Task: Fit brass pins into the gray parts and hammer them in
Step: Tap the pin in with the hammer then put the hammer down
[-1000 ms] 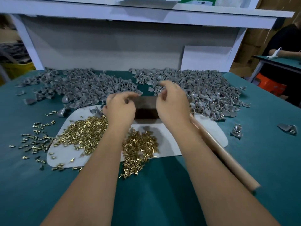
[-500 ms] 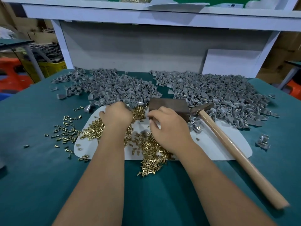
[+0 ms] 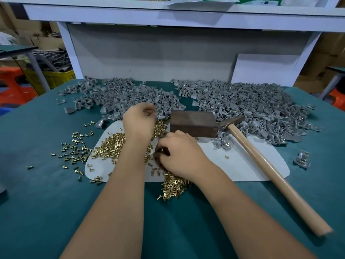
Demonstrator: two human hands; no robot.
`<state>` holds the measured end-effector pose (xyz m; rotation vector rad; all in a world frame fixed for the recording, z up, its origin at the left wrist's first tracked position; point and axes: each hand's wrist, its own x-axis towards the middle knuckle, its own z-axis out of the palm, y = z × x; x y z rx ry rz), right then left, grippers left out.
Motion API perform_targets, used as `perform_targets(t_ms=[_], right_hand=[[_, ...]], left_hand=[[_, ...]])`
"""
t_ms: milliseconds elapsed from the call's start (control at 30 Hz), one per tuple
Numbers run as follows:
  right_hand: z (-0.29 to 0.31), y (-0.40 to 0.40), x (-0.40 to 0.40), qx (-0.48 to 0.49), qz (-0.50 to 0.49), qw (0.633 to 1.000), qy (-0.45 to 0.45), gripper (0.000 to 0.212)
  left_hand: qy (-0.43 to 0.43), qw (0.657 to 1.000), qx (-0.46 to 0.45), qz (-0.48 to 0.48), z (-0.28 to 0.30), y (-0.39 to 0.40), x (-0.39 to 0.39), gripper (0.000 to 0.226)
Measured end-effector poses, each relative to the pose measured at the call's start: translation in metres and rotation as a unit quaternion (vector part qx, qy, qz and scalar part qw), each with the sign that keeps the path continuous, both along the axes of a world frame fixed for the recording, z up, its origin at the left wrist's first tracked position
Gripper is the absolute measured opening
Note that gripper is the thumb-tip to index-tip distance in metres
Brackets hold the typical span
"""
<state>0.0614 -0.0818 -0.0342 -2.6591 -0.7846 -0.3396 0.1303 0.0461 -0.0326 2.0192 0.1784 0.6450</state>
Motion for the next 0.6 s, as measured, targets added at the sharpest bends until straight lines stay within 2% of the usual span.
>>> perform_targets(t_ms=[67,200,367,500,600], right_hand=[[0.0,0.002,0.0,-0.001,0.0,1.0,0.001,0.013],[0.001,0.0,0.0,0.004,-0.001,1.0,0.01,0.011],[0.002,0.001,-0.002,-0.024,0.009,1.0,-0.004,0.025],[0.004,0.0,-0.001,0.03,0.019,0.998,0.059,0.012],[0.004,-0.004,0.001,0.064,0.02,0.993,0.096,0.013]], left_hand=[[-0.01,0.997,-0.069,-0.039,0.002,-0.011,-0.002,0.014],[-0.022,0.986,-0.134,-0.097,0.001,-0.02,0.0,0.019],[-0.035,0.98,-0.145,-0.13,0.001,-0.021,-0.001,0.027],[-0.035,0.979,-0.124,-0.157,0.003,-0.027,-0.001,0.029],[-0.031,0.98,-0.104,-0.166,0.002,-0.028,-0.001,0.032]])
